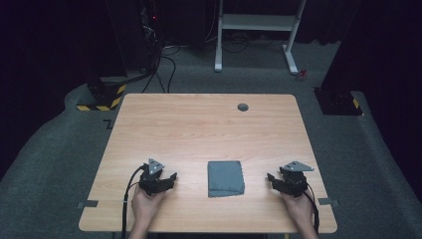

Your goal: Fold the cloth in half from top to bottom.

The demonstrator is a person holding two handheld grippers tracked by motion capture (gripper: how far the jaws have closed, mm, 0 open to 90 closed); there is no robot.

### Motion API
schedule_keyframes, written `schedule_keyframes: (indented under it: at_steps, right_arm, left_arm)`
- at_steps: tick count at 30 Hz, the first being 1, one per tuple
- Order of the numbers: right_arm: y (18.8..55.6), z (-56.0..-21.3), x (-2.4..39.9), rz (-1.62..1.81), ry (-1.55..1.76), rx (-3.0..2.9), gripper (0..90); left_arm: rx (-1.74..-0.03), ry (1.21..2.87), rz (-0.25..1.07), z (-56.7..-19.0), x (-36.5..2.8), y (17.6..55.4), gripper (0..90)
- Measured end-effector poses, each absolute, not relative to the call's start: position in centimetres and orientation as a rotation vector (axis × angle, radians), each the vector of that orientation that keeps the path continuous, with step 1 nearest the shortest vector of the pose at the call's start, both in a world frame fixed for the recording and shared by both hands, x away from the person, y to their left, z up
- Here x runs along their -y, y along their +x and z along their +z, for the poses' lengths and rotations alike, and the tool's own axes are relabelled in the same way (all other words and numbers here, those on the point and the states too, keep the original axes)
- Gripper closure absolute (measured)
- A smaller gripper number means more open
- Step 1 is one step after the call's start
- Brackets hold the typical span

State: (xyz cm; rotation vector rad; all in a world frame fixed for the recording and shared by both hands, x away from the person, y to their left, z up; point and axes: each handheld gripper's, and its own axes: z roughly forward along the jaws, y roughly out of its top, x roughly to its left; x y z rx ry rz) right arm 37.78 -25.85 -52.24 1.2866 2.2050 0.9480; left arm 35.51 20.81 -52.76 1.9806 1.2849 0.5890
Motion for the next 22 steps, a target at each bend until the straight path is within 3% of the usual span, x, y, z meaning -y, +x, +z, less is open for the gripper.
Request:
schedule_keyframes:
  at_steps: [22]
  right_arm:
    - [37.76, -52.26, 25.87, 0.942, 1.296, -2.2, 36.3]
  left_arm:
    - [-1.282, 1.985, 0.581, -52.76, -20.71, 35.4, 30.5]
